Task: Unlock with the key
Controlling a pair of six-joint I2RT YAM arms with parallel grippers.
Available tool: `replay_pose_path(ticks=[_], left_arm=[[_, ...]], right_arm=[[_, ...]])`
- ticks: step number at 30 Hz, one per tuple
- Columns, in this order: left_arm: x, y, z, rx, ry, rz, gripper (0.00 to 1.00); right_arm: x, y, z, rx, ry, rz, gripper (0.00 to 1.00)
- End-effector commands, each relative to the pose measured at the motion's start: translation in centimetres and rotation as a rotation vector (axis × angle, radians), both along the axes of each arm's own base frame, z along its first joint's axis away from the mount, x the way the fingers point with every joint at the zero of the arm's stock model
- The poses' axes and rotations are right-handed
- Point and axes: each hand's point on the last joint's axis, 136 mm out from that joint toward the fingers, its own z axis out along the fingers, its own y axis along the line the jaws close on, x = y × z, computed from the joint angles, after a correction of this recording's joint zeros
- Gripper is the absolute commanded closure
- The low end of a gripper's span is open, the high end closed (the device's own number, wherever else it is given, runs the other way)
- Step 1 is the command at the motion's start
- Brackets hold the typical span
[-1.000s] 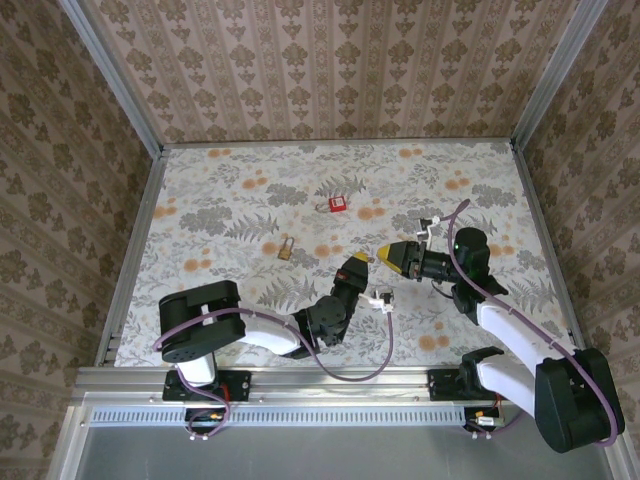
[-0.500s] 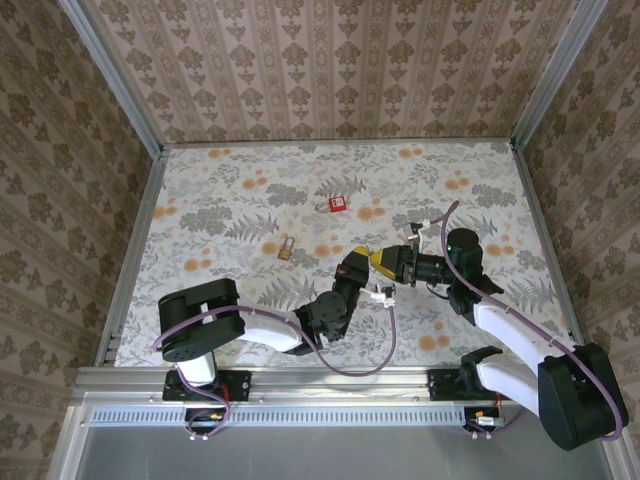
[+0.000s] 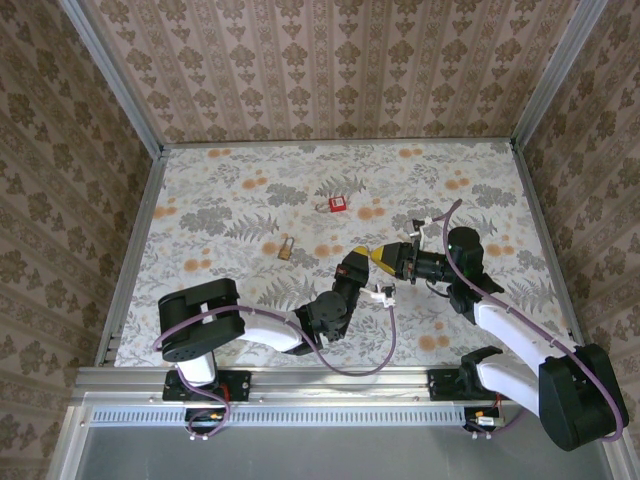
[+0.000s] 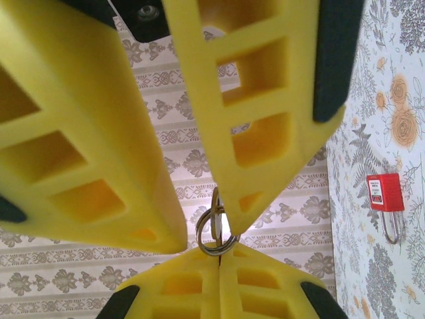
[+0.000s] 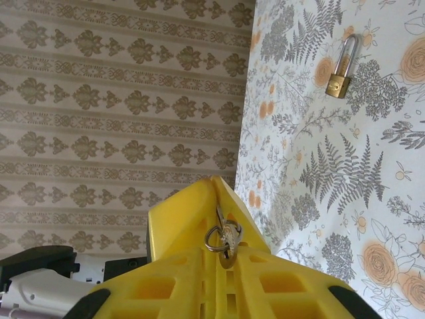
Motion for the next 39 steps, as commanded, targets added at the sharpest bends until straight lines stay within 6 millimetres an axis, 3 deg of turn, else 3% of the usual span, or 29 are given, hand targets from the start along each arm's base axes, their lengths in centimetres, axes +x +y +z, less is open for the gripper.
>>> replay_pose_path(ticks=[1, 22, 32, 39], left_arm=[[-0.28, -0.40, 1.73, -0.078, -0.004, -0.017, 1.00], [-1.09, -1.11, 2.05, -0.109, 0.005, -0.059, 1.00], [-1.13, -1.25, 2.13, -0.112, 0.005, -0.064, 1.00], [-1.06, -0.89, 1.97, -0.106, 0.006, -0.051, 1.00]], right_arm=[[0.61, 0.21, 2.20, 0.023, -0.059, -0.009, 0.80], [0.65, 0.33, 2.44, 0.034, -0.068, 0.000, 0.79], [0.37, 0.20, 2.85, 0.027, -0.083, -0.002, 0.91], [0.23, -0.02, 3.10, 0.011, -0.093, -0.014, 0.93]])
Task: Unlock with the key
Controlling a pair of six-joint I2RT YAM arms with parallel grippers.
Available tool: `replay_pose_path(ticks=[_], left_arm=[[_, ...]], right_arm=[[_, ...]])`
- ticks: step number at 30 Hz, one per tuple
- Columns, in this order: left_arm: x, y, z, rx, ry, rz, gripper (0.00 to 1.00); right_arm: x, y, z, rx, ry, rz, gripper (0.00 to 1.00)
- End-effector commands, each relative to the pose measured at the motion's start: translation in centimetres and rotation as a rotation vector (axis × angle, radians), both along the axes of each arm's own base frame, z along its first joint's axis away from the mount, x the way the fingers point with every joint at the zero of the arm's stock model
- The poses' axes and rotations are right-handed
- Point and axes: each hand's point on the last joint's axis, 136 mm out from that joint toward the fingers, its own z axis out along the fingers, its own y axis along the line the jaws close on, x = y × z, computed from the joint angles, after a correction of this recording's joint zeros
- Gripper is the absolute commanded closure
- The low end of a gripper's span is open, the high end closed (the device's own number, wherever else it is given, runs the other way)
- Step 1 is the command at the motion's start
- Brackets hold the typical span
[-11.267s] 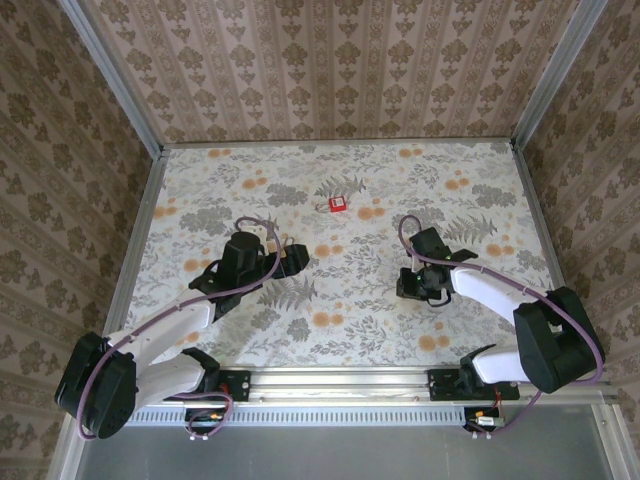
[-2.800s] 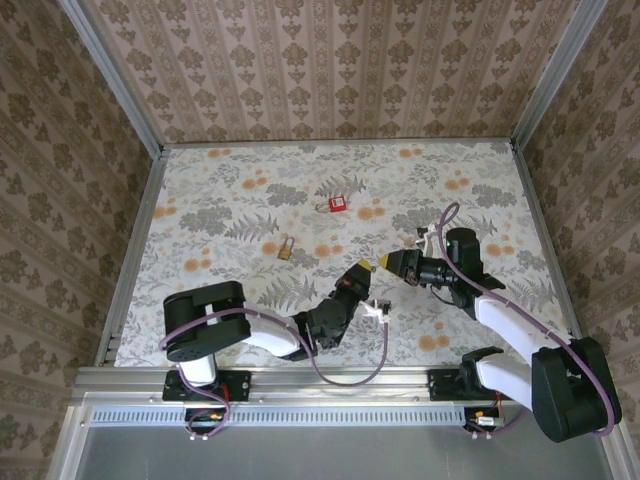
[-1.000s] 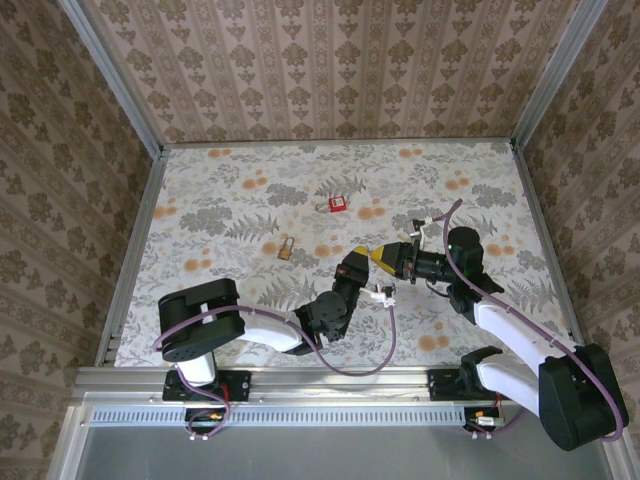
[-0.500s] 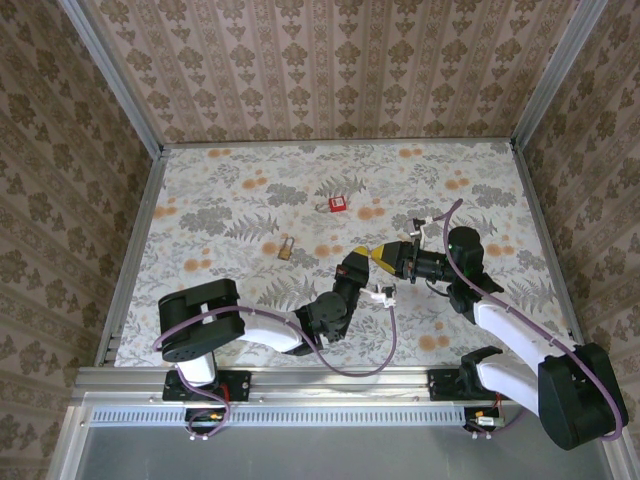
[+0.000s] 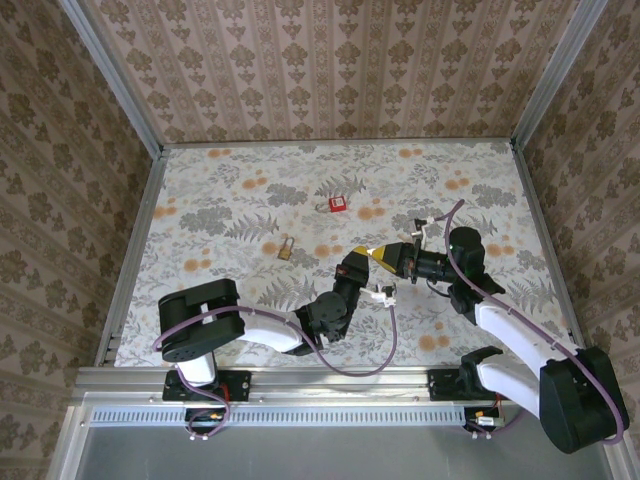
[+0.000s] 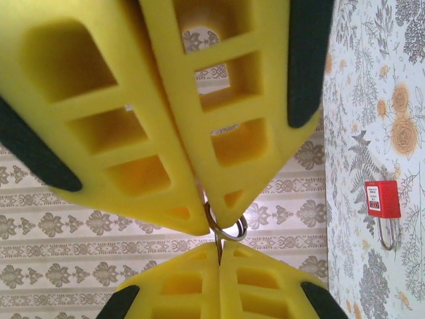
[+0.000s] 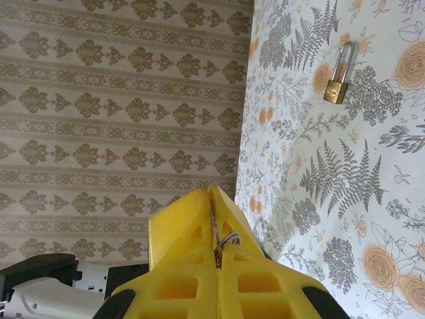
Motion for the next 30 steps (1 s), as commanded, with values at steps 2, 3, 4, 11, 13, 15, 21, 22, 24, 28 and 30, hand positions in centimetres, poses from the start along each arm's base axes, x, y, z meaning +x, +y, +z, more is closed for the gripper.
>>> replay_pose_path(ticks=[2, 3, 4, 11, 13, 15, 21, 22, 24, 28, 30], left_arm=[[-0.8, -0.6, 1.6, -0.062, -0.007, -0.039, 1.00], [-0.8, -0.5, 1.6, -0.060, -0.008, -0.036, 1.00], [-0.8, -0.5, 1.6, -0.059, -0.007, -0.035, 1.00], [-0.8, -0.5, 2.1, -0.065, -0.013, -0.037, 1.00], [-0.8, -0.6, 2.1, -0.065, -0.013, -0.041, 1.00], [-0.8, -0.6, 2.0, -0.061, -0.014, -0.041, 1.00], [-0.9, -0.6, 1.9, -0.056, -0.014, -0.044, 1.00], [-0.9, -0.6, 1.9, -0.056, -0.015, -0.046, 1.00], [-1.0, -0.6, 2.0, -0.059, -0.015, -0.050, 1.00], [-1.2, -0.6, 2.0, -0.058, -0.015, -0.058, 1.00], [-1.3, -0.6, 1.7, -0.049, -0.013, -0.061, 1.00]], right_arm=[[0.1, 0.1, 3.1, 0.001, -0.107, 0.003, 0.94], [0.1, 0.1, 3.3, -0.001, -0.112, 0.003, 0.95], [0.1, 0.1, 3.5, -0.002, -0.119, 0.002, 0.96], [-0.1, 0.1, 4.0, 0.002, -0.127, 0.005, 0.97], [-0.2, 0.0, 3.9, 0.000, -0.124, 0.005, 0.97], [-0.3, 0.0, 3.8, -0.004, -0.117, 0.002, 0.98], [-0.5, 0.0, 3.9, -0.007, -0.121, 0.006, 0.96], [-0.5, 0.0, 3.9, -0.008, -0.124, 0.006, 0.93], [-0.5, -0.1, 4.1, -0.011, -0.128, 0.004, 0.82], [-0.6, -0.2, 4.3, -0.030, -0.138, -0.003, 0.73], [-0.5, -0.3, 4.3, -0.040, -0.142, -0.006, 0.72]])
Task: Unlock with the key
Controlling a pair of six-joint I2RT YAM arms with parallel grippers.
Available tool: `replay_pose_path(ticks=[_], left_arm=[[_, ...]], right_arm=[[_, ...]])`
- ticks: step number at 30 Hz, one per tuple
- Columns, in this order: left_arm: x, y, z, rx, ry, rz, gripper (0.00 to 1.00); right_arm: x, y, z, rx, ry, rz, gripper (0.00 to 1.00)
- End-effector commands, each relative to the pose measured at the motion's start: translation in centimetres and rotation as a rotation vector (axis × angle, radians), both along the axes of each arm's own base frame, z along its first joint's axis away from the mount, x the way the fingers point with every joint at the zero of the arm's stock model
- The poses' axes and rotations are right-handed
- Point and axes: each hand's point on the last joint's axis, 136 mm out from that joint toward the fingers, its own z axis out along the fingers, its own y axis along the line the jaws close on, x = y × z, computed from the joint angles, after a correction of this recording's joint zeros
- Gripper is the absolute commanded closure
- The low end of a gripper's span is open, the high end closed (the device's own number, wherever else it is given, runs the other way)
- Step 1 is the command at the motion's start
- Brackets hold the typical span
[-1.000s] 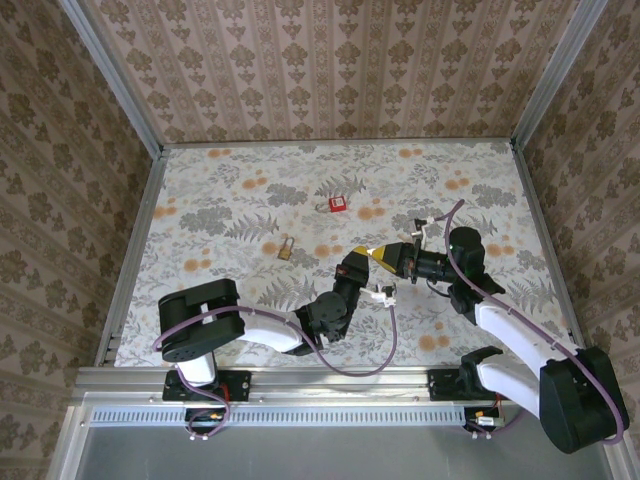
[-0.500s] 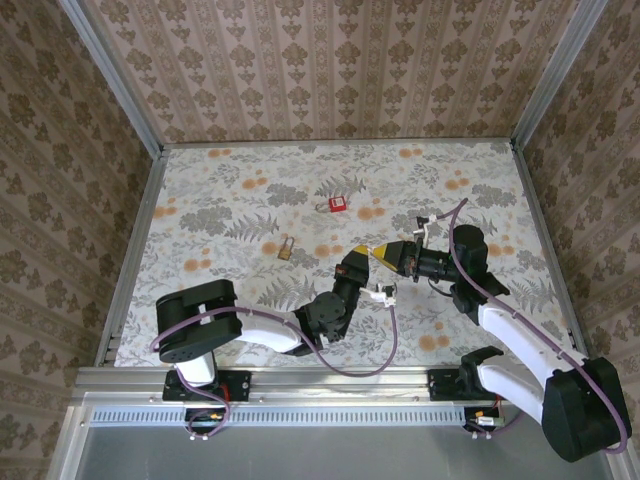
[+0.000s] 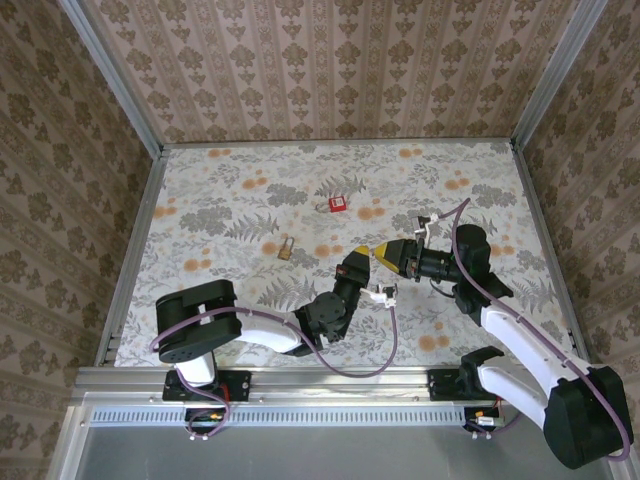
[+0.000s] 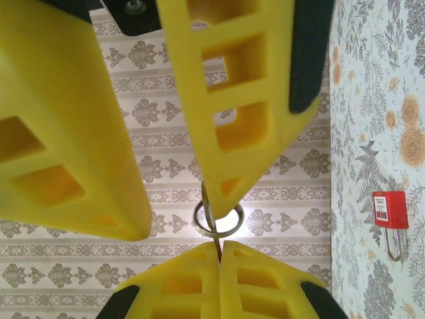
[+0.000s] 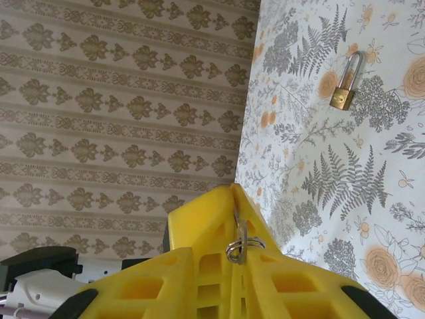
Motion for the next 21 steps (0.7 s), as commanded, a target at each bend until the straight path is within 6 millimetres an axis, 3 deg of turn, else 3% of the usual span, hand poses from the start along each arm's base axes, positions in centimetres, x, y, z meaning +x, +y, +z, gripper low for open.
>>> replay_pose_path(ticks=[1, 21], left_arm=[[-0.9, -0.4, 0.7, -0.017, -0.005, -0.035, 1.00], [-1.9, -1.1, 1.6, -0.058, -0.002, -0.087, 1.00]], right_arm=[[0.1, 0.0, 2.3, -0.007, -0.088, -0.001, 0.72], [0.9, 0.3, 1.6, -0.018, -0.084, 0.005, 0.81]])
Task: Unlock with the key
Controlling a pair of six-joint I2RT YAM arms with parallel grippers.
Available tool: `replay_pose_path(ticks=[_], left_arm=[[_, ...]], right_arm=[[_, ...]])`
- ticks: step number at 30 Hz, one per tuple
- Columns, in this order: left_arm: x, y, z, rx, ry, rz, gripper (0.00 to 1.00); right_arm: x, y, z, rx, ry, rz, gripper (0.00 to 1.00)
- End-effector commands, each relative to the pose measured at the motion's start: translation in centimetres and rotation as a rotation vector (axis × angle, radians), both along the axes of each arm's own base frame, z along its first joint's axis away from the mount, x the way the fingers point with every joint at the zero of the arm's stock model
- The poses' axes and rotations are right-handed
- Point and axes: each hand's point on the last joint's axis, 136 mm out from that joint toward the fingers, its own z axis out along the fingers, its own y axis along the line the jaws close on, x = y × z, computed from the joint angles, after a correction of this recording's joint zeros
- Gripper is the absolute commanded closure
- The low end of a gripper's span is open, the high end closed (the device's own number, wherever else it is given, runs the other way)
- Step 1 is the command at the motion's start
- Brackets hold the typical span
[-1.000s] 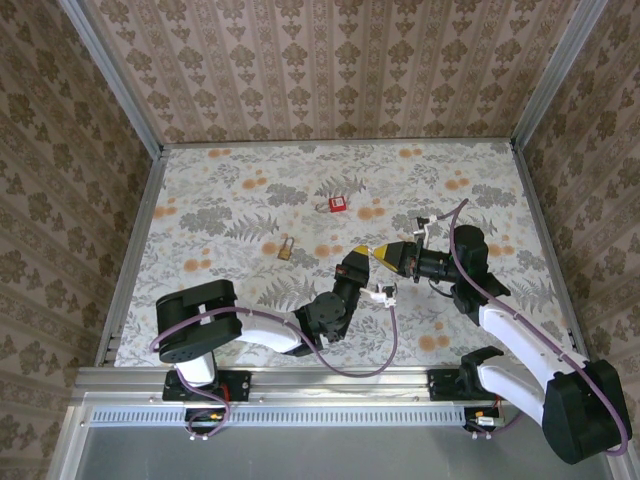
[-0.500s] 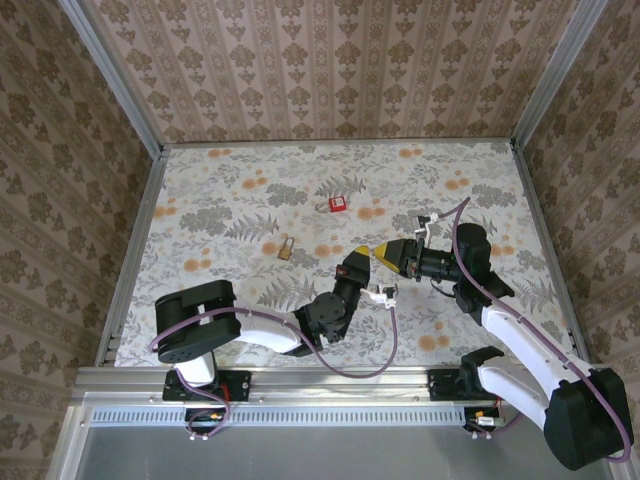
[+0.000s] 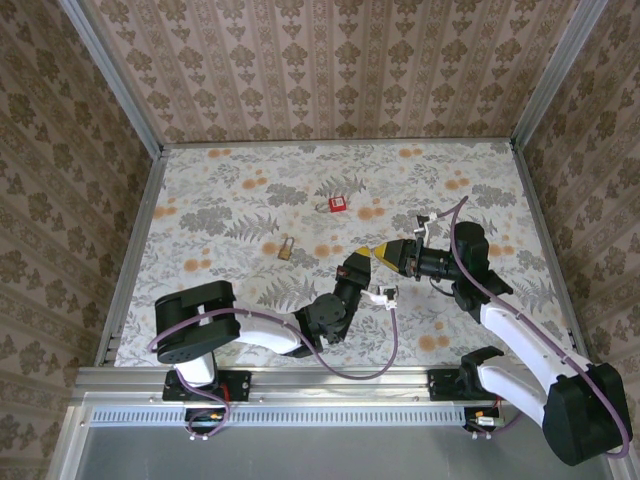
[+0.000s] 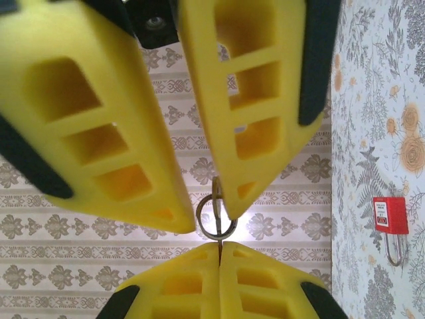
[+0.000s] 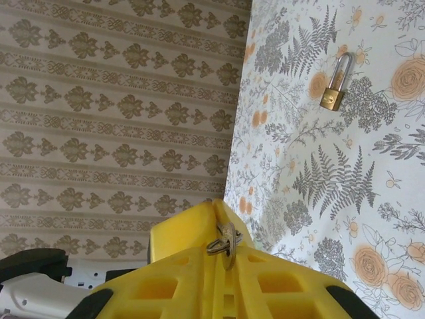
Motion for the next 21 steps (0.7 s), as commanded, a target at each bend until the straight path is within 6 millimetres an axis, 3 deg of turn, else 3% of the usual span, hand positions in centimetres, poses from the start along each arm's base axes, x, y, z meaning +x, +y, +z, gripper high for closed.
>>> replay_pose_path(ticks=[1, 17, 21], left_arm=[[-1.35, -0.84, 1.25, -0.046, -0.002, -0.071, 1.00], [-1.47, -0.55, 1.30, -0.045, -0.003, -0.067, 1.00], [-1.43, -0.23, 1.46, -0.049, -0.003, -0.061, 1.00]], right_arm=[[0.57, 0.18, 2.24, 0.009, -0.093, 0.000, 0.82], [0.19, 0.01, 2.46, 0.005, -0.098, -0.005, 0.95], [0.10, -0.27, 2.13, -0.010, -0.084, -0.012, 0.77]])
